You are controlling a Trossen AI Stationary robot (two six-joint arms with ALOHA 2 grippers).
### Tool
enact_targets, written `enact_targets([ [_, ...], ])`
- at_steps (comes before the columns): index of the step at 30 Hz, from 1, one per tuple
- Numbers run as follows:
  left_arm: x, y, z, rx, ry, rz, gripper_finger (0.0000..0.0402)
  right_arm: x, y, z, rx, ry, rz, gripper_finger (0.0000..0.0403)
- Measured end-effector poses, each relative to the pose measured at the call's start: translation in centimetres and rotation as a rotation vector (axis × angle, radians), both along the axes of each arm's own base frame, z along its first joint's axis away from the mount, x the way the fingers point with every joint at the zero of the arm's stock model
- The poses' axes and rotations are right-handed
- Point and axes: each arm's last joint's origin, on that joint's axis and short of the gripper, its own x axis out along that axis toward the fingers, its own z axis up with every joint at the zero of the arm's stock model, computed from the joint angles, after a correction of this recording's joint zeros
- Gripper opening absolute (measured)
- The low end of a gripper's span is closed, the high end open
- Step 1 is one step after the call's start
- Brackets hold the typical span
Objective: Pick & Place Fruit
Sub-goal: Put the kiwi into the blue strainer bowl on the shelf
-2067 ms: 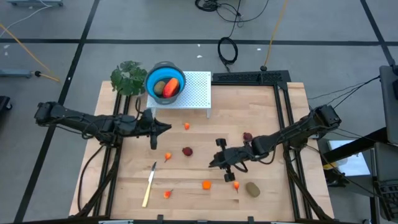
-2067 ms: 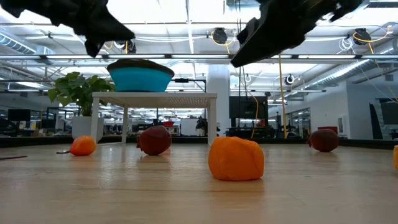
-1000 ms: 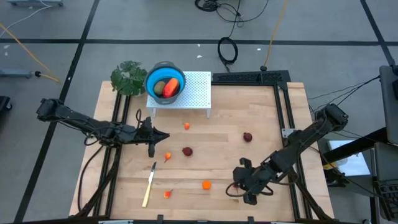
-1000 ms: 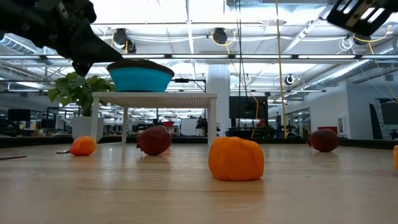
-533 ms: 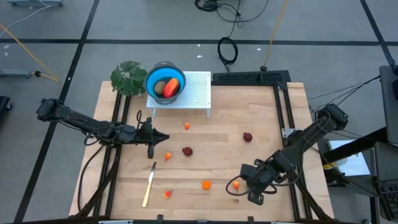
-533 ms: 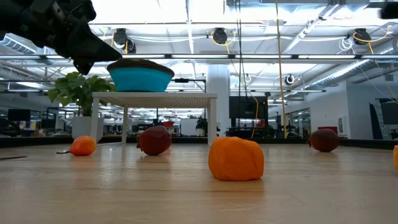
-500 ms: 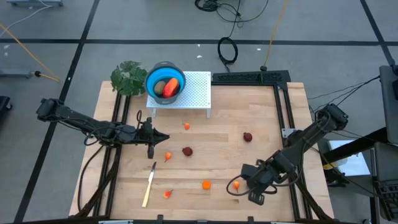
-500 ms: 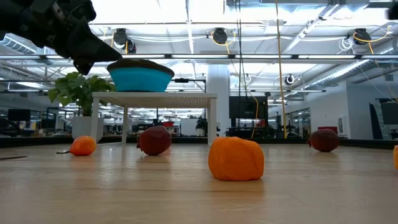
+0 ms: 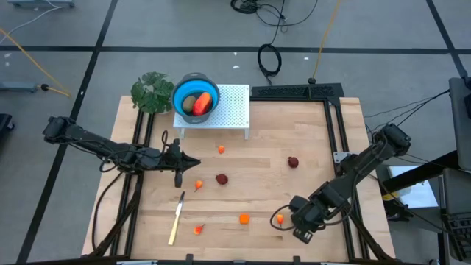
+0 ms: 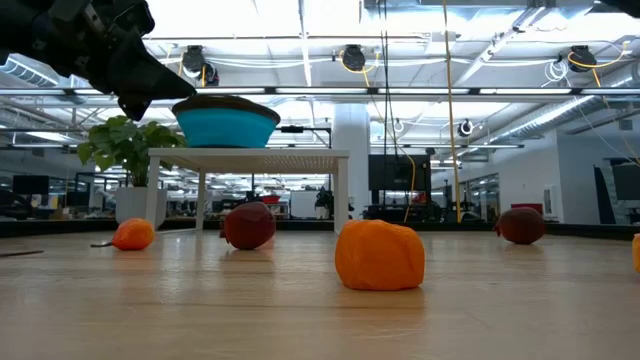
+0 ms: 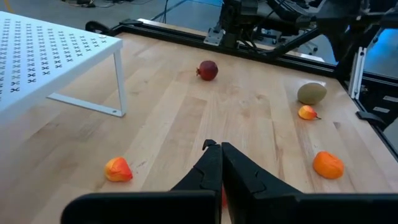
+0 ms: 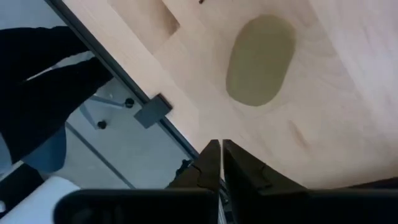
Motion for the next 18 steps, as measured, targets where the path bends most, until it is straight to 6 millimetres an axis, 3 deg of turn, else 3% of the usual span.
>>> enact_targets([
  [7,0.01,0.0,0.02,-0.006,-0.002,0.002,0.0018,0.16,0.13,-0.48,0.022,0.0,-0.044,0.01],
  [13,0.01,0.0,0.03,-0.006,-0.003,0.002,0.0008,0.15,0.13,-0.48,0.024,0.012,-0.068,0.0185],
  [18,0.01,0.0,0.03,-0.006,-0.003,0.002,0.0006,0.24,0.22,-0.43,0.036,0.002,-0.064,0.0228],
])
